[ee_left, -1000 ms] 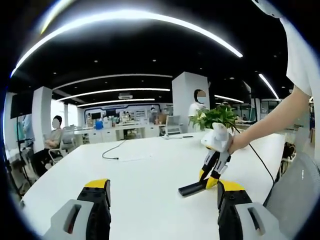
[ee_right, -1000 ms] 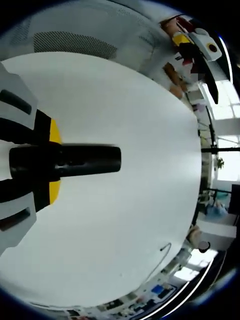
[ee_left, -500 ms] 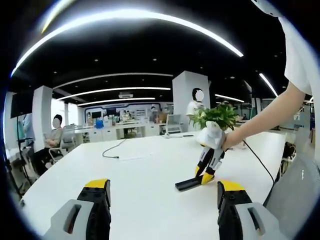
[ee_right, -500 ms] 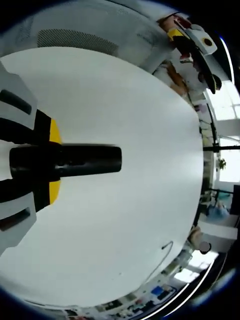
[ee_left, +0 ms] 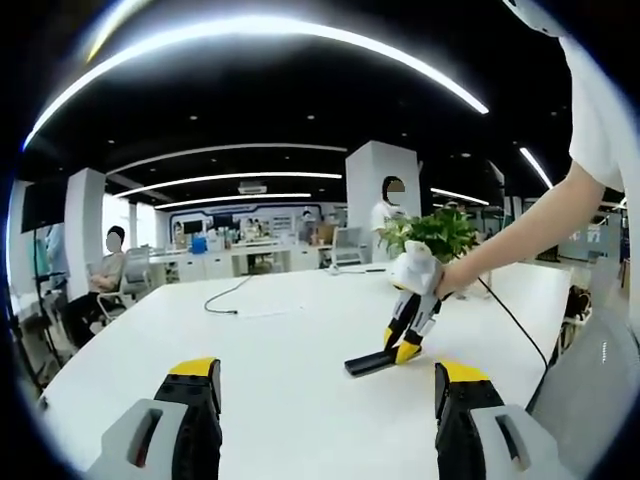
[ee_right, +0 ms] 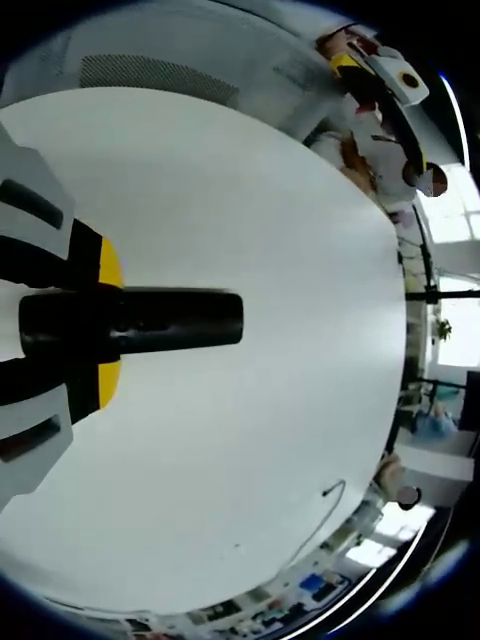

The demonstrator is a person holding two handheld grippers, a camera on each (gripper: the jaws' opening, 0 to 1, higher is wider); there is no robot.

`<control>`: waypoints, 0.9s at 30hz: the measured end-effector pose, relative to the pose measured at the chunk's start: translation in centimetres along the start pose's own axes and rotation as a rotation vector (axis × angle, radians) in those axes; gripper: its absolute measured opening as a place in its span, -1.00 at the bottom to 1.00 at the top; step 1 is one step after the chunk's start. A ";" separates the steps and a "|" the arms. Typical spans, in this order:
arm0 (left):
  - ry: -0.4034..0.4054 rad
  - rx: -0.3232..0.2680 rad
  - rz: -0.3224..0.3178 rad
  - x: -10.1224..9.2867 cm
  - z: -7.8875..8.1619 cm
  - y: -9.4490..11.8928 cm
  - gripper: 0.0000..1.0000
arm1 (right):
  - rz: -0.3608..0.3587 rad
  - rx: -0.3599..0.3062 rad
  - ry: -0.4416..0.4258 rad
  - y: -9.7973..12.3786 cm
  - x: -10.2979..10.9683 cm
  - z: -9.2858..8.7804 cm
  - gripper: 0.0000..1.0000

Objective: Press the specified remote control buttons in sequence, fully releasing each button before pressing the next.

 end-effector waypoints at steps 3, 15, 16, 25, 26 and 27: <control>0.001 0.001 -0.001 0.0 0.0 0.0 0.83 | -0.001 -0.003 -0.002 -0.1 -0.2 0.0 -0.57; -0.001 -0.009 0.012 0.2 0.2 0.1 0.83 | 0.001 -0.031 -0.106 0.1 0.0 0.3 -0.47; 0.000 -0.010 0.014 0.2 0.3 0.2 0.83 | 0.005 -0.038 -0.133 0.1 0.1 0.3 -0.44; -0.001 -0.024 0.013 0.2 0.5 0.2 0.84 | -0.083 -0.192 -0.405 1.2 0.4 1.6 0.14; 0.000 -0.025 0.014 0.2 0.6 0.2 0.84 | -0.101 -0.225 -0.449 1.6 0.2 1.9 0.21; 0.004 -0.028 0.013 0.2 0.6 0.3 0.84 | -0.133 -0.269 -0.511 2.1 -0.1 2.3 0.33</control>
Point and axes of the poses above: the point that each gripper's makers call its tool centre point, and the gripper's own axes: y roughly backward along the fingers, x roughly to its left, z roughly out of its top, the point moved 2 cm from there along y, roughly backward along the fingers, and after that the axes turned 14 degrees about -z, right-handed, at the moved point
